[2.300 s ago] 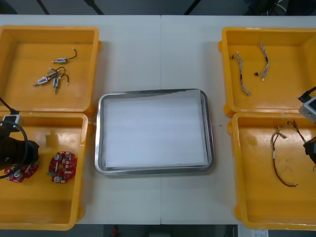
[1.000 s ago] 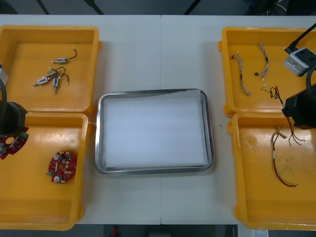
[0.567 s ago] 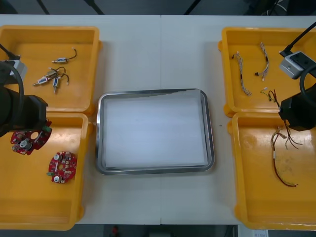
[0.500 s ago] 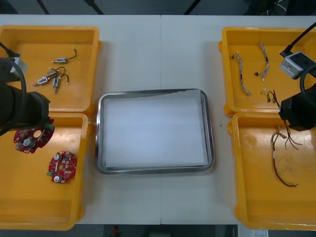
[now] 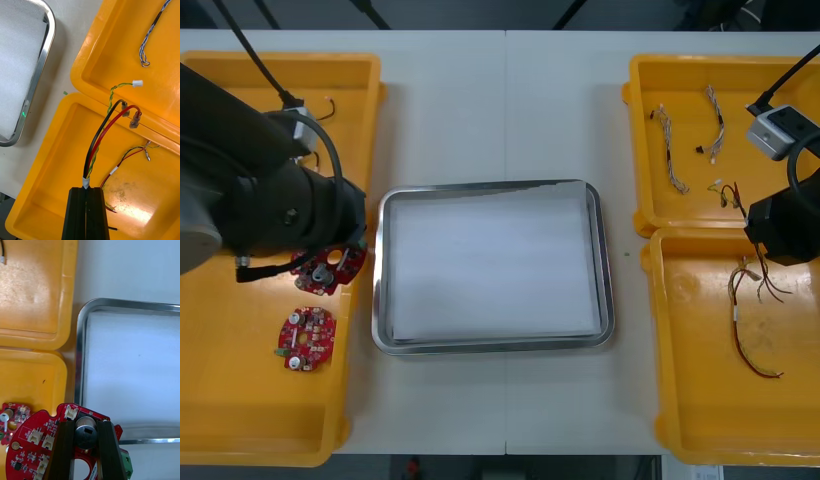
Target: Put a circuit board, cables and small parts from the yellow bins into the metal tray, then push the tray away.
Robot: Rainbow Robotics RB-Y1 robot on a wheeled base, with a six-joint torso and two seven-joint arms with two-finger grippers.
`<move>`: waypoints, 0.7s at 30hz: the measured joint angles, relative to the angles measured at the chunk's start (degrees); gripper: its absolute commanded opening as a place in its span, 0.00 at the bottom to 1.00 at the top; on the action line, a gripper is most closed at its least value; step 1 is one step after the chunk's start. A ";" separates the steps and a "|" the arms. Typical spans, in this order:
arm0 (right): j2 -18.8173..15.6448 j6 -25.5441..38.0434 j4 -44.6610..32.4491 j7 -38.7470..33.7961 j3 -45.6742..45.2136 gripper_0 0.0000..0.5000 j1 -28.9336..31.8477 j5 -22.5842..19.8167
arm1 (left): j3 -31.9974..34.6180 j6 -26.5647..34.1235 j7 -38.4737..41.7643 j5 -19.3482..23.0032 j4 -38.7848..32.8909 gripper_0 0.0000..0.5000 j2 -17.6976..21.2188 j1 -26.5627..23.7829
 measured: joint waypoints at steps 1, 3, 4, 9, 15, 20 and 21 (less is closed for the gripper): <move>0.00 0.00 0.00 0.00 0.00 0.00 0.00 0.00 | -1.41 0.02 0.26 -1.75 0.00 0.00 -0.94 -0.17; 0.00 0.00 0.01 0.00 0.00 0.00 0.00 0.00 | -4.43 0.05 0.88 -5.39 0.00 0.00 -2.58 -0.40; 0.00 0.00 0.01 0.00 0.00 0.00 0.00 0.00 | -6.04 0.05 1.23 -7.14 0.01 0.00 -3.34 -0.43; -0.01 0.00 0.03 0.00 0.00 0.00 -0.01 -0.01 | -13.79 0.08 2.41 -14.97 0.67 0.00 -7.00 -0.87; -0.01 0.00 0.04 0.00 0.01 0.00 -0.01 -0.02 | -19.93 0.02 3.49 -21.87 4.70 0.00 -11.98 -2.36; -0.01 0.00 0.04 0.00 0.01 0.00 -0.02 -0.02 | -23.39 -2.11 3.86 -25.73 9.55 0.01 -15.30 -2.84; -0.01 0.00 0.04 0.00 0.01 0.00 -0.02 -0.02 | -24.05 -2.73 3.86 -26.38 10.44 0.00 -15.78 -2.84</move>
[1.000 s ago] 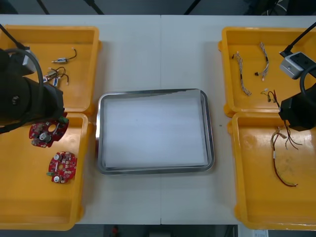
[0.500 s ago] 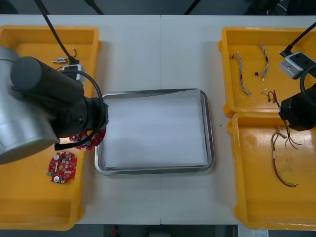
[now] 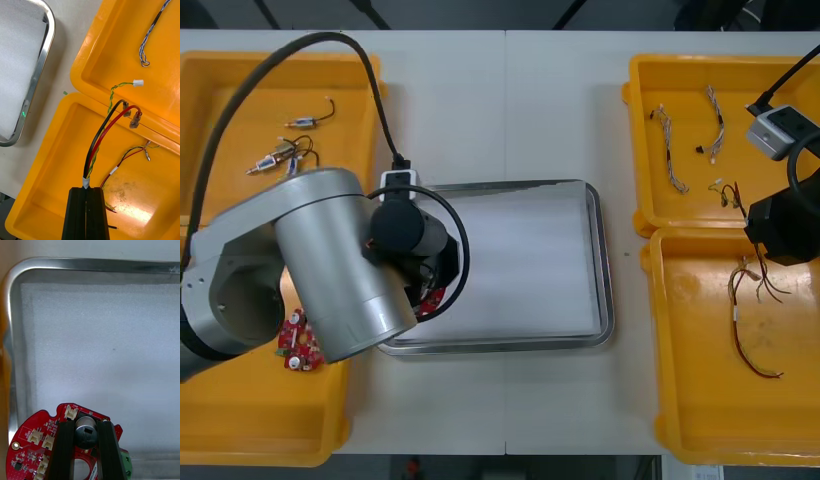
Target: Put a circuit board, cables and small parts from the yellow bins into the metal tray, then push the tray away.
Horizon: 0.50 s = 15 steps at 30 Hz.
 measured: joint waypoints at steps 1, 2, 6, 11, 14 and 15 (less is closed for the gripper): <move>0.00 0.00 0.00 0.00 0.00 0.00 0.00 0.00 | -0.61 -0.63 0.00 -0.62 0.86 0.00 -0.42 0.00; 0.00 0.00 0.00 0.00 0.00 0.00 0.00 0.00 | -1.22 -1.13 0.00 -1.26 1.71 0.00 -0.85 0.00; 0.00 0.00 0.00 0.00 0.00 0.00 0.00 0.00 | -3.59 -2.22 0.00 -4.13 4.63 0.00 -2.60 0.00; 0.00 0.00 0.01 0.00 0.00 0.00 0.00 0.00 | -6.21 -2.80 0.01 -6.59 7.43 0.01 -4.13 0.00; 0.00 0.00 0.01 0.00 0.00 0.00 0.00 0.00 | -7.16 -3.49 0.01 -7.07 8.41 0.01 -4.28 0.00; 0.00 0.00 0.01 0.00 0.00 0.00 0.00 0.00 | -7.42 -3.67 0.01 -7.39 8.73 0.01 -4.30 0.00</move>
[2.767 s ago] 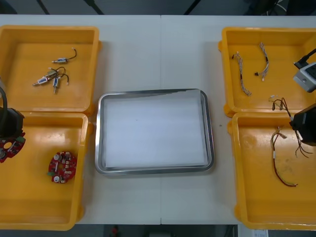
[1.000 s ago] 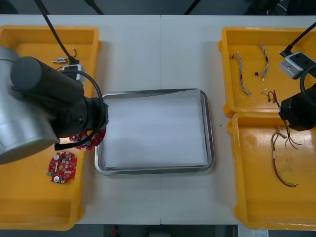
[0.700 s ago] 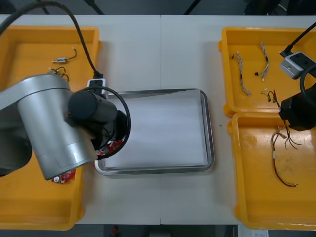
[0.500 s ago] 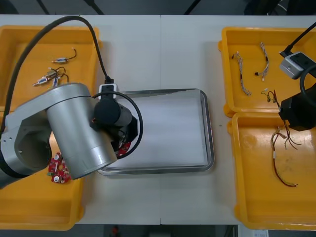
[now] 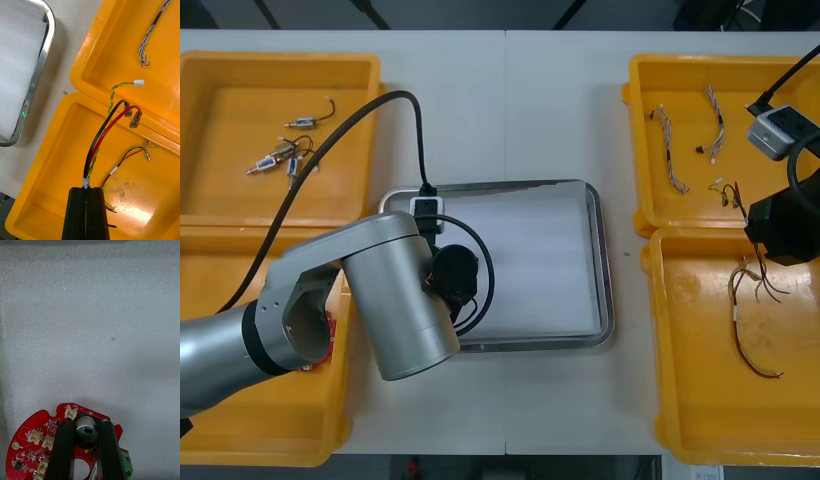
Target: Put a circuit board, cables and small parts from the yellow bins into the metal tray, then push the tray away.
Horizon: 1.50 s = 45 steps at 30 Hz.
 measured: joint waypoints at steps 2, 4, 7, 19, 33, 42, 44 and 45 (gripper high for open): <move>0.00 0.00 0.00 0.00 0.00 0.00 0.00 0.00 | -0.40 -0.30 0.00 -0.52 0.52 0.01 -0.01 0.00; 0.00 0.00 0.00 0.00 0.00 0.00 0.00 0.00 | -0.58 -0.66 0.00 -0.63 0.88 0.01 -0.01 0.00; 0.00 0.00 0.00 0.00 0.00 0.00 0.00 0.00 | -0.59 -0.86 0.00 -0.73 1.13 0.01 -0.01 0.00; 0.00 0.00 0.00 0.00 0.00 0.00 0.00 0.00 | -1.88 -2.27 0.01 -1.30 1.98 0.44 -0.01 0.00; 0.00 0.00 0.00 0.00 0.00 0.00 0.00 0.00 | -2.07 -3.20 0.02 -1.48 2.06 1.00 0.02 -0.08; 0.00 0.00 0.01 0.00 0.00 0.00 0.00 0.00 | -1.81 0.33 0.03 5.84 -2.62 1.00 3.41 -5.01; 0.00 0.00 0.01 0.00 0.00 0.00 0.00 0.00 | -0.96 0.75 0.04 9.25 -4.76 1.00 5.40 -6.31; 0.00 0.00 0.01 0.00 0.00 0.00 0.00 0.00 | -0.27 0.94 0.04 10.80 -5.83 1.00 6.51 -6.80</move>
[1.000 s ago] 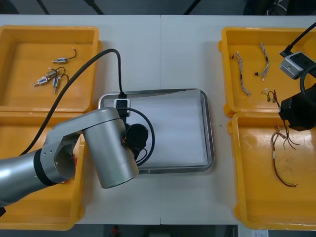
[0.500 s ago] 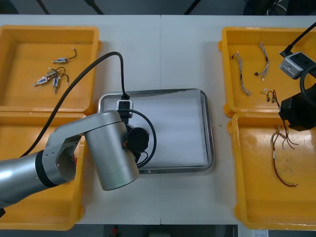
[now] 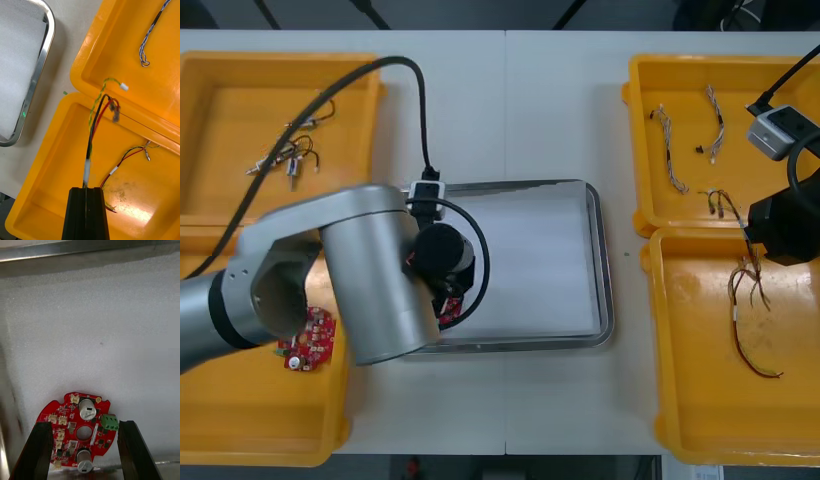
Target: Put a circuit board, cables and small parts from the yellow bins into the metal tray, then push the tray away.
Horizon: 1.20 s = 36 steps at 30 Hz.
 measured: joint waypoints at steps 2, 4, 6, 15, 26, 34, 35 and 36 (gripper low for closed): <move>0.00 0.00 0.00 0.00 0.00 0.00 0.00 0.00 | 1.79 0.30 0.01 2.94 -1.90 1.00 2.29 -0.70; 0.00 0.00 0.00 0.00 0.00 0.00 0.00 -0.01 | 4.04 0.40 0.03 6.52 -3.56 1.00 4.83 -1.23; -0.01 0.00 0.01 0.00 0.00 0.00 -0.01 -0.02 | 6.10 0.41 0.06 9.02 -4.58 1.00 6.91 -1.51; -0.01 0.00 0.01 0.00 0.01 0.00 -0.01 -0.02 | 15.34 0.44 0.20 19.16 -5.32 1.00 14.29 -1.68; -0.02 0.00 0.02 0.00 0.01 0.00 -0.02 -0.03 | 23.97 0.45 0.19 25.97 2.06 1.00 19.72 -1.69; -0.02 0.00 0.07 0.00 0.13 0.06 0.03 -0.06 | 28.23 0.45 -0.46 28.26 11.03 1.00 21.36 -1.69; -0.02 0.00 0.13 0.00 0.30 0.22 0.03 -0.10 | 28.91 0.45 -0.96 28.67 12.26 1.00 21.53 -1.69; -0.02 0.00 0.18 0.00 0.46 0.61 0.03 -0.14 | 29.65 0.45 -1.65 29.10 13.57 1.00 21.67 -1.69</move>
